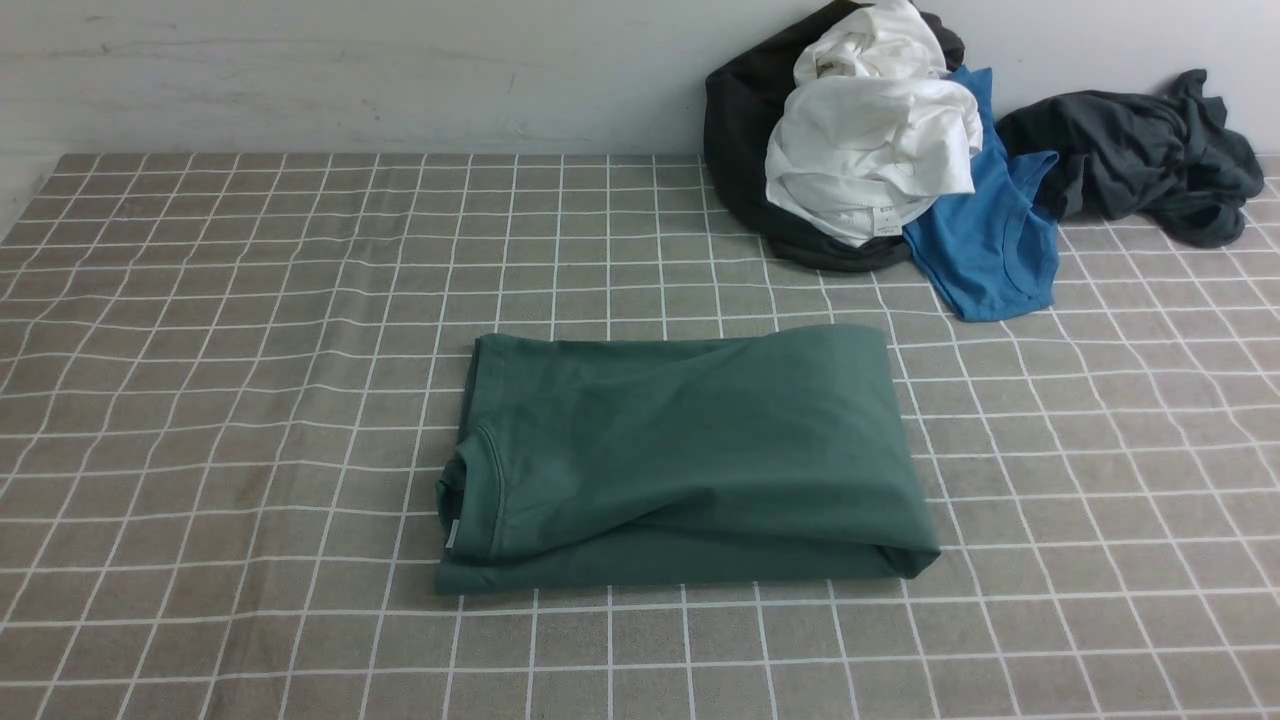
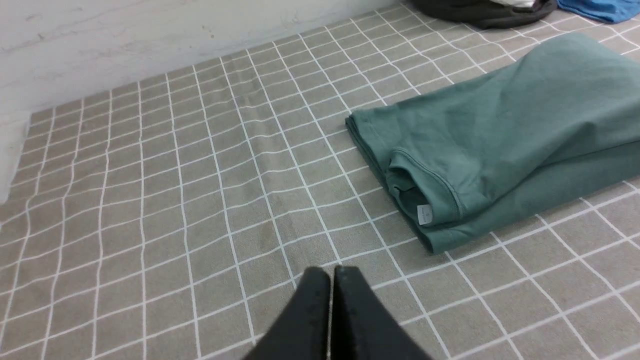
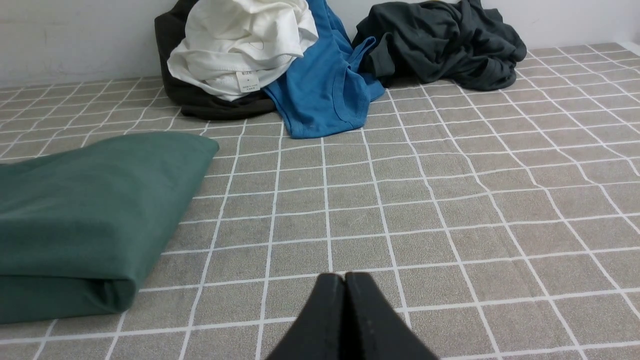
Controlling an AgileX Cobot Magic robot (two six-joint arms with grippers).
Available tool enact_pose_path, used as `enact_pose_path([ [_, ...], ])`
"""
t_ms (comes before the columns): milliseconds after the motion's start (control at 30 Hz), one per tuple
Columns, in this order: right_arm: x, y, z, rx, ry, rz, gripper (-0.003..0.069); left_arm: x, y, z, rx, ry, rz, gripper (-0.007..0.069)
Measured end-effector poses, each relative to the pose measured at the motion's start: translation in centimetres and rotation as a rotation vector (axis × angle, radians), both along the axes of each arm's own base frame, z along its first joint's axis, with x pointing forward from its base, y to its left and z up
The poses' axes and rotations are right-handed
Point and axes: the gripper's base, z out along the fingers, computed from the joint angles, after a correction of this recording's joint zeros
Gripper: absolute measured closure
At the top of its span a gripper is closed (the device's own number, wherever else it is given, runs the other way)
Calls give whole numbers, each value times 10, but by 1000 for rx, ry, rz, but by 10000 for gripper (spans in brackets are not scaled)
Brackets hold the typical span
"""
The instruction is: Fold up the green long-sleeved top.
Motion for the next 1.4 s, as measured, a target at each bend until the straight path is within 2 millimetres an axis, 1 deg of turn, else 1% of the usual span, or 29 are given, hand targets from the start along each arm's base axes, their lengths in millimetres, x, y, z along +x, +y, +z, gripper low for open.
enact_pose_path([
  [100, 0, 0, 0, 0, 1, 0, 673, 13, -1, -14, 17, -76, 14, 631],
  [133, 0, 0, 0, 0, 1, 0, 673, 14, -1, -14, 14, -97, 16, 631],
  [167, 0, 0, 0, 0, 1, 0, 673, 21, -2, -28, 17, -148, 31, 631],
  [200, 0, 0, 0, 0, 1, 0, 673, 23, -2, -31, 12, -186, 41, 631],
  [233, 0, 0, 0, 0, 1, 0, 673, 28, -2, -43, 6, -226, 60, 631],
  [267, 0, 0, 0, 0, 1, 0, 673, 29, -1, -50, 3, -247, 82, 631],
  [300, 0, 0, 0, 0, 1, 0, 673, 30, -1, -52, 1, -250, 87, 631],
  [333, 0, 0, 0, 0, 1, 0, 673, 32, 0, -66, -6, -263, 115, 631],
  [367, 0, 0, 0, 0, 1, 0, 673, 33, 1, -78, -15, -257, 150, 631],
  [400, 0, 0, 0, 0, 1, 0, 673, 33, 2, -82, -14, -252, 155, 631],
  [433, 0, 0, 0, 0, 1, 0, 673, 33, 3, -96, -17, -229, 190, 631],
  [500, 0, 0, 0, 0, 1, 0, 673, 32, 5, -109, -26, -197, 220, 631],
  [600, 0, 0, 0, 1, 1, 0, 673, 31, 6, -118, -16, -131, 237, 631],
  [633, 0, 0, 0, 1, 1, 0, 673, 31, 6, -118, -16, -131, 237, 631],
  [667, 0, 0, 0, 1, 1, 0, 673, 30, 5, -122, -15, -80, 237, 631],
  [700, 0, 0, 0, 1, 1, 0, 673, 30, 5, -122, -16, -77, 237, 631],
  [1400, 0, 0, 0, 1, 2, 0, 673, 30, 5, -122, -18, -77, 238, 631],
])
